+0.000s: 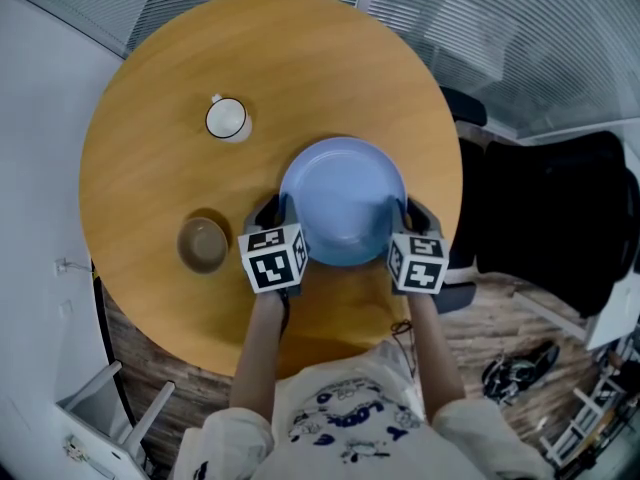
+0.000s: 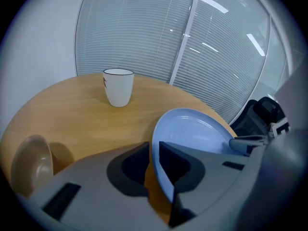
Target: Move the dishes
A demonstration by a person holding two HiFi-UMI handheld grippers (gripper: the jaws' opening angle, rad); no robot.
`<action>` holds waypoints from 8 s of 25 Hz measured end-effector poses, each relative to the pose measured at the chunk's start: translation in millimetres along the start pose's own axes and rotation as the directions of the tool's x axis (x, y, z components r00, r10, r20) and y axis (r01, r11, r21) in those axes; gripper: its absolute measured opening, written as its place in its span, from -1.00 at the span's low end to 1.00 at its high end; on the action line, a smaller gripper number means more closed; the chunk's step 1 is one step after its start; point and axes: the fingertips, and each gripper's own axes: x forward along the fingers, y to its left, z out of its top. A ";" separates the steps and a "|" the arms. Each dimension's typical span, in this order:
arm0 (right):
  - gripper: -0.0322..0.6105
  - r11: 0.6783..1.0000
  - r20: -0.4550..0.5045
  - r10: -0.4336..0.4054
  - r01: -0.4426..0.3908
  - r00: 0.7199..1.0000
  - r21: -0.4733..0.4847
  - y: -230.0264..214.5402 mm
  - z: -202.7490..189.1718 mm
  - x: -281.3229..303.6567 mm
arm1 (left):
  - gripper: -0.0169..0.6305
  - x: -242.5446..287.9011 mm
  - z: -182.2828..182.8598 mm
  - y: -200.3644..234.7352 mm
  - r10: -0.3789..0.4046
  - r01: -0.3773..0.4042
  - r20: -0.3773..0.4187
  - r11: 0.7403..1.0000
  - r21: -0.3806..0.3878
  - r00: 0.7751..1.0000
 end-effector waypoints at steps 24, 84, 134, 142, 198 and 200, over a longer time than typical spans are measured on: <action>-0.27 0.926 0.183 0.333 -0.284 0.925 -0.248 187.1 92.8 -50.9 | -0.69 -117.8 33.7 88.9 0.111 -0.086 0.238 0.990 -0.116 0.965; -0.83 0.977 0.073 0.197 -0.190 0.978 -0.094 245.3 -6.6 -77.5 | -0.69 -116.1 -52.6 67.3 -0.121 0.125 0.070 0.991 -0.047 0.990; -0.81 0.998 -0.025 0.059 -0.060 0.998 -0.029 157.9 -56.8 -98.2 | -0.63 -110.5 -96.8 16.1 -0.256 0.254 -0.026 0.966 -0.055 0.966; -0.62 0.989 0.117 0.128 -0.118 0.985 -0.088 152.7 22.5 -114.5 | -0.63 -138.0 -37.6 52.2 -0.185 0.195 0.124 0.978 -0.071 0.975; 0.24 0.592 -0.116 0.699 -0.662 0.705 -0.460 327.9 201.9 88.3 | -0.10 25.1 132.3 90.7 -0.166 0.062 0.286 0.938 0.341 0.944; 0.24 0.599 -0.112 0.695 -0.658 0.710 -0.456 327.5 202.1 88.0 | -0.10 24.6 132.6 90.6 -0.169 0.064 0.280 0.935 0.348 0.945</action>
